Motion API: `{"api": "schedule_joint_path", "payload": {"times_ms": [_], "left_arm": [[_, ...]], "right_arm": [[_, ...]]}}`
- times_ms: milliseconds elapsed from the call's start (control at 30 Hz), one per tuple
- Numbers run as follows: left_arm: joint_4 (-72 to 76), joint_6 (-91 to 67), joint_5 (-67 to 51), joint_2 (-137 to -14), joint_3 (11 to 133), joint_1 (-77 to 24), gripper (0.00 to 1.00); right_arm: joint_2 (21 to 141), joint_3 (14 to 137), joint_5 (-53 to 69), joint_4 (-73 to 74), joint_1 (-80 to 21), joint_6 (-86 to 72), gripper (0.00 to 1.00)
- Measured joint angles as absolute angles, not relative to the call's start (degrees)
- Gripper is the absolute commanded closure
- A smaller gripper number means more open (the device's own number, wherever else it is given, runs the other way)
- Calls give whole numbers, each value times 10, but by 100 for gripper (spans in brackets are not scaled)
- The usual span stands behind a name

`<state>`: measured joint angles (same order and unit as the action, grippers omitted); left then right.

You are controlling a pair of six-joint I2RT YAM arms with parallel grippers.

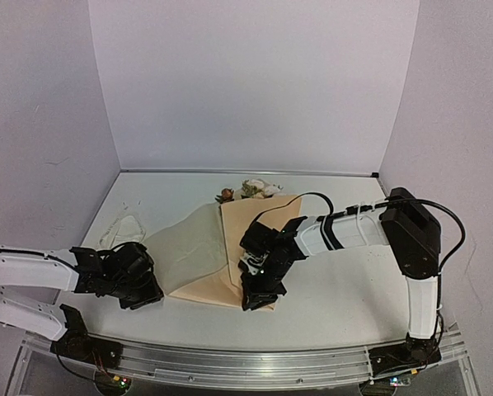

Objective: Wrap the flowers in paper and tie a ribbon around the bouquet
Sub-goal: Press the fold line on the 1/4-folded wrapping paper.

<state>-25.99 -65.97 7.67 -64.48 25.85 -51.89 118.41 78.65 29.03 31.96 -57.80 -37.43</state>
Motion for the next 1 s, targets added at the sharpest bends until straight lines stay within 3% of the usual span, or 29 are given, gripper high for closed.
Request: {"api": "schedule_joint_path", "payload": {"times_ms": [233, 500, 700, 1000], "left_arm": [[-227, -722, 60, -573, 266, -514, 42], [-164, -855, 41, -534, 197, -515, 39], [-95, -910, 49, -570, 194, -544, 40], [3, -949, 79, -667, 193, -575, 52]], "right_arm": [[1183, 802, 307, 325, -579, -375, 71], [1129, 813, 313, 331, -579, -368, 64], [1078, 813, 267, 357, -579, -320, 61], [1122, 854, 210, 382, -579, -279, 61]]}}
